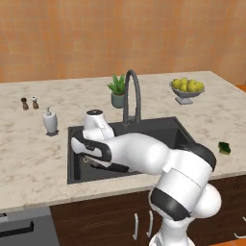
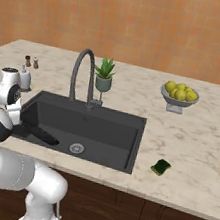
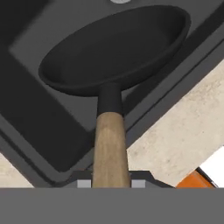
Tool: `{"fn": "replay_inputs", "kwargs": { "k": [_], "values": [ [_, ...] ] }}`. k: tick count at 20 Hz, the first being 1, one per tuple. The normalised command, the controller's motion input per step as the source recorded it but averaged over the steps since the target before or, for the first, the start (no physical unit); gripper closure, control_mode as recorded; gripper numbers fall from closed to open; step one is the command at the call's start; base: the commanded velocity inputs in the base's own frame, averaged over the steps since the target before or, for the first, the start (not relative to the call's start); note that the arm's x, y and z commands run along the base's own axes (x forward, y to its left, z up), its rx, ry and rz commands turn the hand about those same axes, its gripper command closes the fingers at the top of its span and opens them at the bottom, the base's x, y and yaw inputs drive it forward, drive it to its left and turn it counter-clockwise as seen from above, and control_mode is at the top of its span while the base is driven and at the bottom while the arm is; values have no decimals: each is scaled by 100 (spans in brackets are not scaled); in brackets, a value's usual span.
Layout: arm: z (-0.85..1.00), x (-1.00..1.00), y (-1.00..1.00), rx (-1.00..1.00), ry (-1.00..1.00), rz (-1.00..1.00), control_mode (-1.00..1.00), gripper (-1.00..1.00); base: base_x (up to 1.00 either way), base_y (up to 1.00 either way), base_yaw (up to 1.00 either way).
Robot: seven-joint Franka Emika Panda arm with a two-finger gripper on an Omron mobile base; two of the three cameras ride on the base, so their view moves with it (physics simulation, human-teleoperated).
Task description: Pick the pan and sponge and place them into the sink. Then turn on the water.
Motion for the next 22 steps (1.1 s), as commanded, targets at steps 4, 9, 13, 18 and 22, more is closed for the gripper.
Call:
{"fn": "replay_inputs", "kwargs": {
  "k": [4, 9, 13, 18, 22],
  "values": [
    [-1, 8, -14, -3, -18, -29, -100, 100, 0, 0, 0],
    [-11, 2, -22, -9, -13, -30, -100, 100, 0, 0, 0],
    [-26, 23, -37, -11, -2, -29, -100, 100, 0, 0, 0],
    [-25, 45, -27, -11, 1, -28, -100, 100, 0, 0, 0],
    [-36, 36, -28, -7, 0, -28, -100, 100, 0, 0, 0]
  ]
}}
